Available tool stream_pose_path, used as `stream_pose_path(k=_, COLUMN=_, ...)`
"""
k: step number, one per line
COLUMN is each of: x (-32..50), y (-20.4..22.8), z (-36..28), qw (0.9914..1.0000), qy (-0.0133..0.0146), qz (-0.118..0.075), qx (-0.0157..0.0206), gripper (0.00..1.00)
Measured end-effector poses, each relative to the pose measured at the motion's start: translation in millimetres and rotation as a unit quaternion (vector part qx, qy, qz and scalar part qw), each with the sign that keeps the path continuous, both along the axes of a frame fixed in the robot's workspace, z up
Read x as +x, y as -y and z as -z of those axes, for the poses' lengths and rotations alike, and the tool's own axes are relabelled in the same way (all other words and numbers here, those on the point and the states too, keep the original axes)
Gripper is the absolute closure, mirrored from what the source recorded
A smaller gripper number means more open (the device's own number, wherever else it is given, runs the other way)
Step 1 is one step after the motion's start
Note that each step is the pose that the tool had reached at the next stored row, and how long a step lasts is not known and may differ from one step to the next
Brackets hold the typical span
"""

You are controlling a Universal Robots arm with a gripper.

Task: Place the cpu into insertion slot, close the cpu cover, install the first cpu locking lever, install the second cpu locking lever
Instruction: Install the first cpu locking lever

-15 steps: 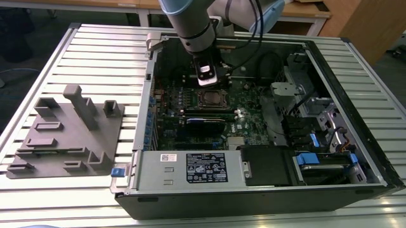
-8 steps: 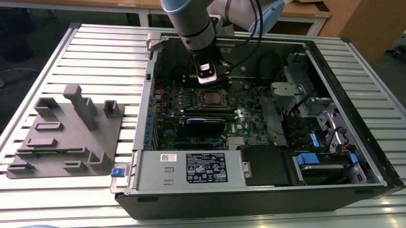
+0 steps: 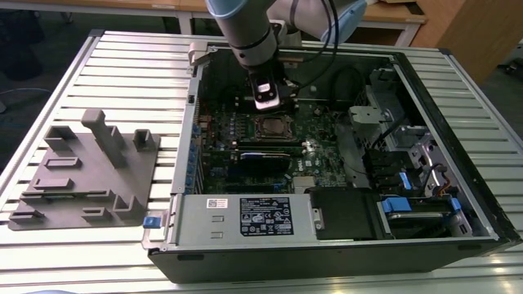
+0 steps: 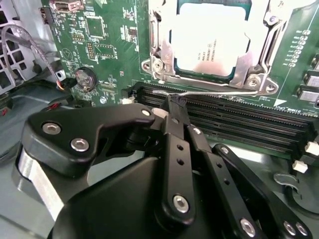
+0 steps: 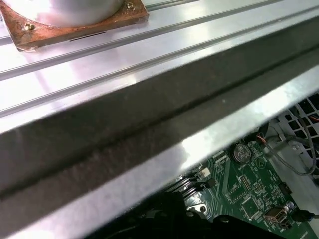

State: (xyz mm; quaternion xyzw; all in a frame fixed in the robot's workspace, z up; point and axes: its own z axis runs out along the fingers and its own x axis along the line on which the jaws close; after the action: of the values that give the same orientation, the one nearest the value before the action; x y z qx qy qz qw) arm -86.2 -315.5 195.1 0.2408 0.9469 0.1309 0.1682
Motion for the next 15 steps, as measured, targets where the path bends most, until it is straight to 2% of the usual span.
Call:
stream_pose_path(k=4, x=-0.1, y=2.7, z=0.0, qw=1.00000, qy=0.0000, qz=0.000, qx=0.0011, gripper=0.89)
stream_pose_path(k=9, x=-0.1, y=3.1, z=0.4, qw=1.00000, qy=0.0005, qz=0.000, qx=0.0011, gripper=0.89)
stream_pose_path(k=15, x=-0.1, y=3.1, z=2.6, qw=0.99999, qy=0.0041, qz=0.000, qx=0.0011, gripper=0.89)
